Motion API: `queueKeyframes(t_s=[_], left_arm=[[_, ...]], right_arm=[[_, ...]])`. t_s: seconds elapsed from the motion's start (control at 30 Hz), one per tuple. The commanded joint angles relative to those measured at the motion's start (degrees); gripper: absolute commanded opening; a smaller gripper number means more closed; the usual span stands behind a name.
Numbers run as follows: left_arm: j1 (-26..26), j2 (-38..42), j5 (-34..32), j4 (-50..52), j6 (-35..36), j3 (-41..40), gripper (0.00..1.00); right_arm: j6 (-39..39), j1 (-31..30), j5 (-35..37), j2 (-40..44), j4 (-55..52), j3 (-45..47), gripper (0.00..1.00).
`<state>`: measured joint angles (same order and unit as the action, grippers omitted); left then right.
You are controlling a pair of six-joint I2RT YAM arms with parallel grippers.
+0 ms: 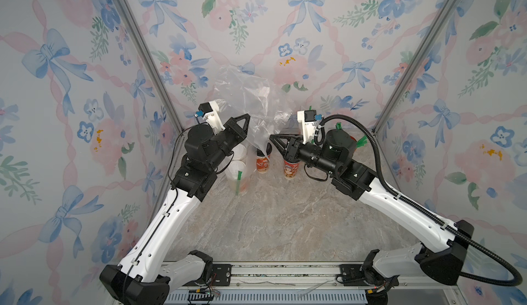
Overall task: Pack milk tea into plastic carrier bags
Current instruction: Adjust the plastic carrier bag at the center of the board.
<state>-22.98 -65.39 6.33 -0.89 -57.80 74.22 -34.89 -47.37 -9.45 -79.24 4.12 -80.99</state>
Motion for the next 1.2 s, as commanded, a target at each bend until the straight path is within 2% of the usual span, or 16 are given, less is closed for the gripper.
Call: queueKeyframes(t_s=[0.0,0.17,0.37,0.43,0.47,0.6,0.7,0.77,0.83,0.97,1.17], left_arm=[[-0.4,1.1,-1.0,-2.0,-1.0,-1.2,0.00],[-0.4,1.0,-0.9,-2.7,-1.2,-1.5,0.00],[-0.5,0.8,-0.9,-2.7,-1.2,-1.6,0.00],[-0.5,0.3,-0.3,-1.8,-0.1,-1.0,0.00],[-0.5,-0.1,0.2,-0.7,0.7,-0.3,0.07],[-0.7,-1.8,4.4,4.9,6.9,3.1,0.33],[-0.7,-2.0,7.3,9.8,12.1,4.6,0.48],[-0.8,-1.7,9.0,12.6,14.9,5.1,0.53],[-0.7,-1.1,10.9,14.8,17.0,5.0,0.57],[-0.8,0.4,14.6,18.5,19.9,5.0,0.58],[-1.5,1.9,20.9,19.7,20.2,3.3,0.60]], right_arm=[[-2.9,-0.5,-2.9,-0.7,4.9,-1.9,0.37],[-4.4,-0.5,-3.4,-1.8,6.2,-2.3,0.34],[-3.6,-0.5,-1.5,-1.3,2.4,-3.2,0.09],[-2.6,-0.4,-0.5,-0.3,0.6,-3.3,0.03],[-2.0,-0.3,-0.1,0.3,-0.6,-3.6,0.00],[1.4,0.2,2.4,3.9,-7.8,-4.4,0.00],[2.1,1.1,2.8,6.8,-13.8,-4.7,0.00],[2.7,1.3,3.0,8.7,-18.3,-5.2,0.00],[3.2,1.4,2.8,10.4,-22.6,-5.8,0.00],[3.5,1.3,1.4,12.4,-33.1,-8.3,0.00],[2.7,1.4,-0.7,13.9,-42.6,-9.6,0.00]])
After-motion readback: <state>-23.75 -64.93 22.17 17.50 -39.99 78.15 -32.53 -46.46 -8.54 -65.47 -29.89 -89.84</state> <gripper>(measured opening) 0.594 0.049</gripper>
